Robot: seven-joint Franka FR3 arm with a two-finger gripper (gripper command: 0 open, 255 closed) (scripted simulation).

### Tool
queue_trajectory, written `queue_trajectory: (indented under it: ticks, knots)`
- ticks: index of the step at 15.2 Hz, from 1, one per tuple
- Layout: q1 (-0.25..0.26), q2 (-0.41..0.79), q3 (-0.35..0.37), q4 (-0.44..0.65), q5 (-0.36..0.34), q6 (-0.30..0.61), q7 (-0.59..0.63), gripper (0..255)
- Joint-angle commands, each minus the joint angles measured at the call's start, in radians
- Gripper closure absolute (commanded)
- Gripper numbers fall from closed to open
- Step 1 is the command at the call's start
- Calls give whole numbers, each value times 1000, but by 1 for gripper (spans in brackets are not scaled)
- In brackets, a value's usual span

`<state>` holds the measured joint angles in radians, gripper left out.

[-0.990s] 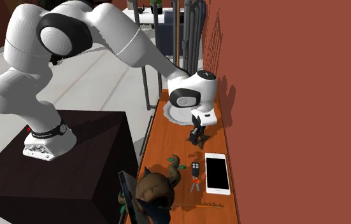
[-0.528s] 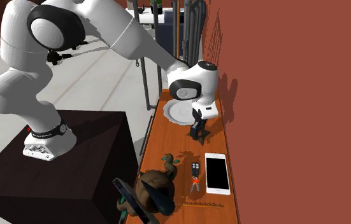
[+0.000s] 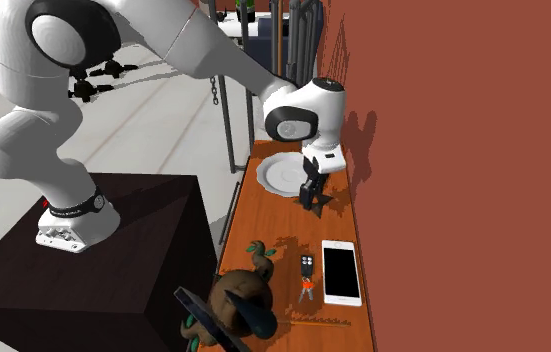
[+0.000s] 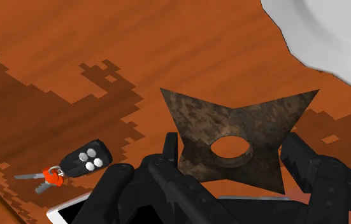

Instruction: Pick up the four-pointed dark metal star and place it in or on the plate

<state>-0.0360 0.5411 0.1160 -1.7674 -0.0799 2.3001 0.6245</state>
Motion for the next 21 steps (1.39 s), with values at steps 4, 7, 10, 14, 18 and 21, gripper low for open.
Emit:
queue_trajectory:
  ticks: [4,7,10,14,18,21]
  knots:
    - [62,-35,18,-42,-7,5,84,255]
    - [110,-48,31,-62,-13,12,149,255]
    - [158,-54,44,-72,-20,15,215,255]
    - [225,-52,61,-69,-31,11,304,255]
    - [258,-31,66,-64,-40,27,346,255]
    - [261,-4,61,-66,-46,56,350,255]
